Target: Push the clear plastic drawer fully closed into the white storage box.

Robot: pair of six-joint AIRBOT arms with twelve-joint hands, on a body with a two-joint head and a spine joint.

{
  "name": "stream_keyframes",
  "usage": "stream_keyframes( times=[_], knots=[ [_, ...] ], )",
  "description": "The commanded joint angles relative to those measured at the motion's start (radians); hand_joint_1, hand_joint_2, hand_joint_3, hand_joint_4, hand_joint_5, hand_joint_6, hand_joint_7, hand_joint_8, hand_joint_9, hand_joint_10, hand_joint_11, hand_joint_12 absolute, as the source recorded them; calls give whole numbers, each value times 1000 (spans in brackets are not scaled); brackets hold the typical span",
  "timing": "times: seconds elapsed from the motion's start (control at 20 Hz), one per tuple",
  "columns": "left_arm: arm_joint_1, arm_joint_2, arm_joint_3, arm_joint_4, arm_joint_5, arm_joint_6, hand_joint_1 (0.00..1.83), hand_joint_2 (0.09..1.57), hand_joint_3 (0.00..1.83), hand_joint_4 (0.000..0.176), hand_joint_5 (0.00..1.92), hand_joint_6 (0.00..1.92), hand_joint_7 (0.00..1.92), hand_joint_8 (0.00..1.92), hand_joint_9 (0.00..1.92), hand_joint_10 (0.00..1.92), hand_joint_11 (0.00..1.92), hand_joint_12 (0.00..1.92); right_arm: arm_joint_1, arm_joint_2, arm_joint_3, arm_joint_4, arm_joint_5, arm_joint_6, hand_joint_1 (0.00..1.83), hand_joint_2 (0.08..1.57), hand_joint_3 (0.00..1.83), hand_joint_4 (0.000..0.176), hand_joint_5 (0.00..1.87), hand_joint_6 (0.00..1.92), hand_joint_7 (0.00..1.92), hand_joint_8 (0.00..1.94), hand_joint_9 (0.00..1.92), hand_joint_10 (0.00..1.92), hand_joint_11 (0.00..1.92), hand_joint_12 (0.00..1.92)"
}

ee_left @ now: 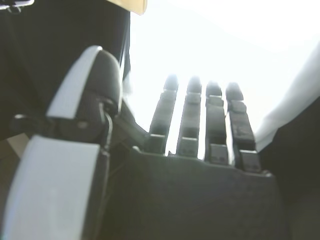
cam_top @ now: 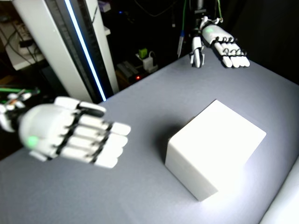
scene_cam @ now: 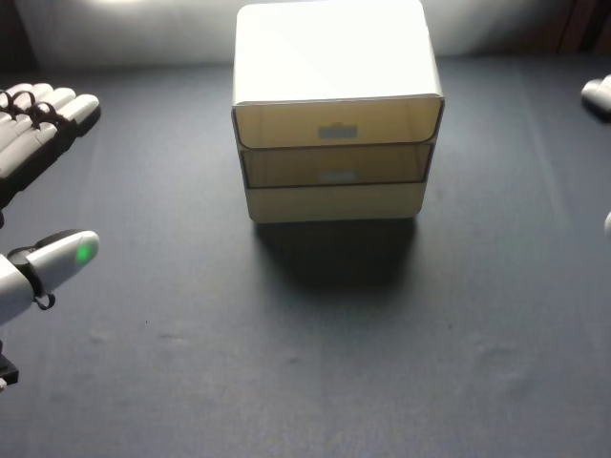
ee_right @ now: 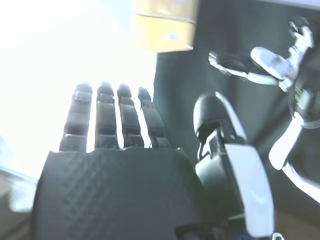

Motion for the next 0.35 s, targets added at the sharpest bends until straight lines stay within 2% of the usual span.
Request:
stream_keyframes(
  times=[0.0, 0.05, 0.1, 0.15, 0.2, 0.25, 0.3],
  knots=[
    [-2, 6, -2, -14, -144, 1, 207, 1375, 0, 39, 0, 0, 0, 0, 0, 0, 0, 0, 3, 9, -2, 7, 158, -2, 142, 1403, 0, 0, 0, 0, 0, 0, 0, 0, 0, 0],
    [-2, 6, -2, -15, -149, 1, 210, 1368, 0, 37, 0, 0, 0, 0, 0, 0, 0, 0, 0, 15, -4, 18, 171, -6, 172, 1403, 0, 0, 0, 0, 0, 0, 0, 0, 0, 0],
    [-2, 7, -1, -15, -156, 1, 165, 1363, 0, 50, 0, 0, 0, 0, 0, 0, 0, 0, -7, 22, -7, 29, 188, -9, 171, 1414, 0, 0, 0, 0, 0, 0, 0, 0, 0, 0],
    [-2, 8, -1, -16, -165, 1, 135, 1354, 0, 85, 0, 0, 0, 0, 0, 0, 0, 0, -14, 26, -8, 37, 207, -9, 192, 1419, 0, 22, 0, 0, 0, 0, 0, 0, 0, 0],
    [-2, 9, -2, -17, -180, 1, 169, 1323, 0, 122, 0, 0, 0, 0, 0, 0, 0, 0, -20, 32, -10, 45, 227, -9, 229, 1406, 0, 60, 0, 0, 0, 0, 0, 0, 0, 0],
    [-2, 11, -3, -19, -194, 1, 162, 1320, 0, 130, 0, 0, 0, 0, 0, 0, 0, 0, -23, 38, -12, 49, 248, -9, 299, 1391, 0, 85, 0, 0, 0, 0, 0, 0, 0, 0],
    [-2, 11, -3, -23, -218, 1, 128, 1330, 0, 112, 0, 0, 0, 0, 0, 0, 0, 0, -24, 45, -15, 50, 266, -9, 312, 1386, 0, 79, 0, 0, 0, 0, 0, 0, 0, 0]
  ],
)
